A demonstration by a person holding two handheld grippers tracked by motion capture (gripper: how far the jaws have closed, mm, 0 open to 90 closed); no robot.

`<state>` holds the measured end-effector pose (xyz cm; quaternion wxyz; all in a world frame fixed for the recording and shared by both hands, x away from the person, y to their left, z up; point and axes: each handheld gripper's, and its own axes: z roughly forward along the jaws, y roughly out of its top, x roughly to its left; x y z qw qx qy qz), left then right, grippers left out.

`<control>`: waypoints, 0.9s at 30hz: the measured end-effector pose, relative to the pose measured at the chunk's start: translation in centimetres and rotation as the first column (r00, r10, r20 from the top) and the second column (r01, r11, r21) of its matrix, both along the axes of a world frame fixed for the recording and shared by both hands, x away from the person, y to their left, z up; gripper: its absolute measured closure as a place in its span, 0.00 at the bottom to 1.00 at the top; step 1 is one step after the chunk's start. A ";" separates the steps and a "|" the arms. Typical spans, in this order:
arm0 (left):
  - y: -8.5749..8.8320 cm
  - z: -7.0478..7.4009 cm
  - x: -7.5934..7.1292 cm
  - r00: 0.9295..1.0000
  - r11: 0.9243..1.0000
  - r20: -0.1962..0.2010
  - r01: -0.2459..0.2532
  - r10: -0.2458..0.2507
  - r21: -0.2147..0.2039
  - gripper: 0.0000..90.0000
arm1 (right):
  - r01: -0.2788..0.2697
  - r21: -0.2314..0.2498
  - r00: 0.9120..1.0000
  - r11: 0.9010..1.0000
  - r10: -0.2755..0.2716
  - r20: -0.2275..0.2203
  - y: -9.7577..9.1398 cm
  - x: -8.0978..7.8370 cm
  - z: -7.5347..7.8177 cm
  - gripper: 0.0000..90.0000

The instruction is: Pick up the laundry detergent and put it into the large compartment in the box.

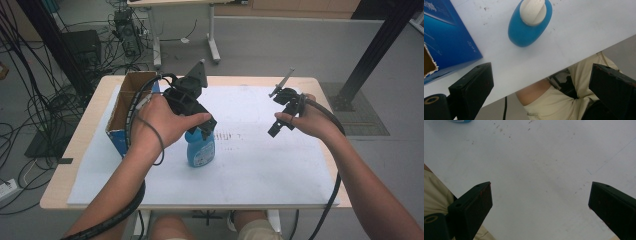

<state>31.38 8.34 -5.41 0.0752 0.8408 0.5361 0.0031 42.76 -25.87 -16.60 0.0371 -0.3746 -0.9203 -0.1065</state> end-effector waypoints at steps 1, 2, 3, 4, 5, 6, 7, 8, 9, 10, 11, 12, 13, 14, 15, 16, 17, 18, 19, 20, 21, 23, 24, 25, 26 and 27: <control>0.0 0.0 0.0 1.000 1.000 0.000 0.000 0.000 0.000 0.07 | -0.002 0.001 1.000 1.000 0.002 0.000 0.0 0.0 0.0 0.06; 0.0 0.0 0.0 1.000 1.000 -0.002 0.002 -0.002 0.001 0.07 | -0.007 0.001 1.000 1.000 0.007 0.001 0.0 0.0 0.0 0.06; 0.1 0.0 0.0 1.000 1.000 0.000 0.001 -0.001 0.000 0.07 | -0.007 0.001 1.000 1.000 0.007 0.001 0.0 0.0 0.0 0.06; 0.1 0.1 0.0 1.000 1.000 0.001 0.001 -0.001 0.000 0.07 | -0.008 -0.001 1.000 1.000 0.008 0.000 0.0 0.0 0.0 0.06; 0.1 0.1 0.0 1.000 1.000 0.003 -0.001 0.001 -0.002 0.07 | -0.008 0.000 1.000 1.000 0.008 0.001 0.0 0.0 0.0 0.06; 0.1 0.1 -0.1 1.000 1.000 0.005 -0.001 0.001 -0.003 0.07 | -0.006 -0.001 1.000 1.000 0.006 0.001 0.0 0.0 0.0 0.06; 0.1 0.1 0.0 1.000 1.000 0.003 0.003 -0.003 -0.001 0.07 | -0.005 0.001 1.000 1.000 0.005 0.001 0.0 0.0 0.0 0.06; 0.1 0.1 -0.1 1.000 1.000 0.006 0.002 -0.002 -0.003 0.07 | -0.005 0.000 1.000 1.000 0.005 0.001 0.0 0.0 0.0 0.06; 0.1 0.2 0.0 1.000 1.000 0.005 0.006 -0.006 -0.005 0.07 | -0.004 -0.003 1.000 1.000 0.004 0.000 0.0 -0.1 0.0 0.06; 0.1 0.2 0.0 1.000 1.000 0.005 0.006 -0.006 -0.005 0.07 | -0.004 -0.003 1.000 1.000 0.004 0.000 0.0 -0.1 0.0 0.06; 0.1 0.2 -0.1 1.000 1.000 0.008 0.007 -0.007 -0.006 0.07 | -0.003 -0.001 1.000 1.000 0.003 0.000 0.0 -0.1 0.0 0.06; 0.1 0.2 0.0 1.000 1.000 0.007 0.011 -0.011 -0.005 0.07 | -0.003 -0.001 1.000 1.000 0.003 0.000 0.0 -0.1 0.0 0.06; 0.2 0.2 0.0 1.000 1.000 0.004 0.017 -0.017 -0.008 0.07 | -0.004 -0.002 1.000 1.000 0.004 -0.001 0.0 -0.1 0.0 0.06; 0.2 0.2 0.0 1.000 1.000 0.004 0.017 -0.017 -0.008 0.06 | -0.005 -0.001 1.000 1.000 0.005 0.000 0.0 -0.2 -0.1 0.06; 0.2 0.2 0.1 1.000 1.000 0.004 0.021 -0.021 -0.012 0.06 | -0.003 -0.001 1.000 1.000 0.003 -0.001 0.0 -0.2 -0.1 0.06; 0.3 0.2 0.1 1.000 1.000 0.007 0.025 -0.025 -0.013 0.06 | -0.003 -0.001 1.000 1.000 0.003 -0.001 0.0 -0.2 -0.1 0.06; 0.3 0.3 0.1 1.000 0.999 0.009 0.029 -0.029 -0.014 0.06 | -0.003 -0.002 1.000 1.000 0.003 0.000 0.0 -0.2 -0.1 0.06; 0.3 0.3 0.1 0.999 0.999 0.013 0.030 -0.030 -0.014 0.06 | -0.003 -0.001 1.000 1.000 0.003 -0.004 -0.1 -0.2 0.0 0.06; 0.3 0.3 0.1 0.999 0.999 0.016 0.035 -0.035 -0.012 0.06 | -0.001 0.000 1.000 1.000 0.001 -0.003 -0.1 -0.2 0.0 0.06; 0.3 0.3 0.1 0.999 0.999 0.018 0.043 -0.043 -0.012 0.06 | -0.001 0.000 1.000 1.000 0.001 -0.003 -0.1 -0.2 0.0 0.06; 0.2 0.3 0.2 0.999 0.999 0.018 0.045 -0.045 -0.013 0.06 | -0.003 -0.001 1.000 1.000 0.003 -0.001 -0.2 -0.3 0.0 0.06; 0.1 0.3 0.3 0.998 0.998 0.023 0.057 -0.056 -0.008 0.06 | -0.002 0.001 1.000 1.000 0.002 -0.001 -0.2 -0.3 -0.1 0.06; 0.1 0.4 0.4 0.998 0.998 0.024 0.061 -0.061 -0.007 0.06 | -0.004 0.000 1.000 1.000 0.004 -0.001 -0.2 -0.3 0.0 0.06; 0.0 0.4 0.4 0.998 0.998 0.026 0.066 -0.065 -0.007 0.06 | -0.004 -0.001 1.000 1.000 0.004 -0.001 -0.2 -0.3 0.0 0.06; 0.0 0.4 0.5 0.997 0.997 0.029 0.071 -0.070 -0.006 0.06 | -0.001 0.000 1.000 1.000 0.001 -0.002 -0.3 -0.4 0.0 0.06; 0.0 0.5 0.5 0.997 0.997 0.031 0.071 -0.071 -0.006 0.06 | 0.000 0.000 1.000 1.000 0.000 -0.003 -0.3 -0.4 0.0 0.06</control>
